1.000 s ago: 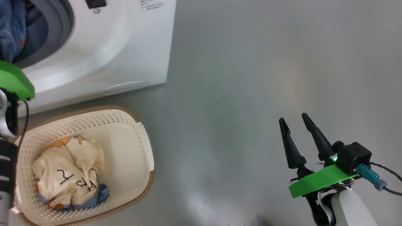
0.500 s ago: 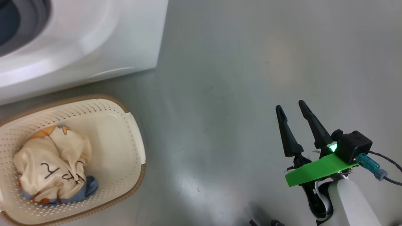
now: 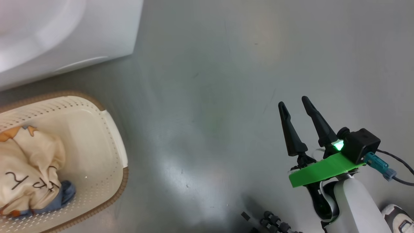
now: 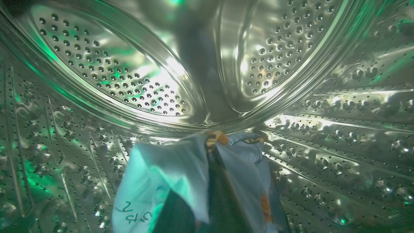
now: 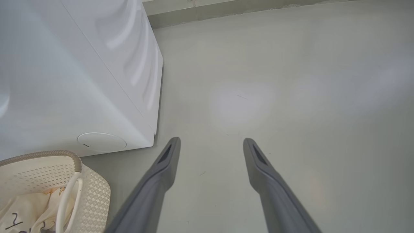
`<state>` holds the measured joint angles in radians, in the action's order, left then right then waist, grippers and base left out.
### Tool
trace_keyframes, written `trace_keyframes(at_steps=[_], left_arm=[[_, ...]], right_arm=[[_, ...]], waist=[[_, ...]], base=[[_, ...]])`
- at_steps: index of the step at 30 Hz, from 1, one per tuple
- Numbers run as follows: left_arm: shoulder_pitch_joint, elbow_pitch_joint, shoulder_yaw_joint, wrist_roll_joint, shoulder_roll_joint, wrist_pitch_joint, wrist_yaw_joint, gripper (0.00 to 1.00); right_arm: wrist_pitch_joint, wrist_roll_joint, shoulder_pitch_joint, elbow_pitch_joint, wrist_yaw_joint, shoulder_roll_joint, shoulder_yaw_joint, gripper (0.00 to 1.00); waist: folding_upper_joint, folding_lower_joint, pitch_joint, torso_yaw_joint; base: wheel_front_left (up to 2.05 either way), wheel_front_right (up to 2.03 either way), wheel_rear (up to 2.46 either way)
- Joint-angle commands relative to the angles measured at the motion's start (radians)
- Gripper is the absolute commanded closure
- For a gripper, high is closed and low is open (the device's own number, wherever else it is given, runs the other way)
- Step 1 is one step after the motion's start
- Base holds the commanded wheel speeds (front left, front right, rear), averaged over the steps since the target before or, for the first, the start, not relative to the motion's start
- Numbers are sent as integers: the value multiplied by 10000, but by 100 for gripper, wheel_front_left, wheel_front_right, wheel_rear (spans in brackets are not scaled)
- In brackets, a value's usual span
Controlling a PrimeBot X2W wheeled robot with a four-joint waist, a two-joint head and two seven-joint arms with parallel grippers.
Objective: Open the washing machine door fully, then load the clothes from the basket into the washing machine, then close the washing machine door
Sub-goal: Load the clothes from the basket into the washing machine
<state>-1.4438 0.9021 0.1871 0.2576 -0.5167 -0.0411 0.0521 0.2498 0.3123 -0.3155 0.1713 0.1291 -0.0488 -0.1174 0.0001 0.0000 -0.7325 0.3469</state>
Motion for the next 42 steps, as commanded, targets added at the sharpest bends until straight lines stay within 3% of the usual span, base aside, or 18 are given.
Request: trace_keyframes(at_steps=[1,10,11,12,31,42], left_arm=[[-294,-122,-40,-117,-516,-67,-9,100],[-1099,875,91,-195,-542,-514,131,100],[-1138,967,113,-181,-536,-581,67,63],[-1174,1057,151,-193,-538,-649,25,0],[-826,2595,394,265,190,-1850,-830,0],[1101,2397,402,690,769,-2184,-1387,0]], right_arm=[[119,150,39,-227,16,-20,-229,0],[120,380,-20,-190,16,-16,-379,0],[120,391,-22,-181,16,-16,-377,0],[120,401,-23,-174,16,-16,-366,0],[120,-17,65,-199,16,-15,1,0],[120,-431,388,-186,16,-183,256,0]], waist=[[-1,0,-180,173],[-1,0,-306,325],[-1,0,-299,325],[-1,0,-292,319],[-1,0,458,-658],[-1,0,1498,-1532]], base=[[0,0,0],[0,0,0],[0,0,0],[0,0,0],[0,0,0],[0,0,0]])
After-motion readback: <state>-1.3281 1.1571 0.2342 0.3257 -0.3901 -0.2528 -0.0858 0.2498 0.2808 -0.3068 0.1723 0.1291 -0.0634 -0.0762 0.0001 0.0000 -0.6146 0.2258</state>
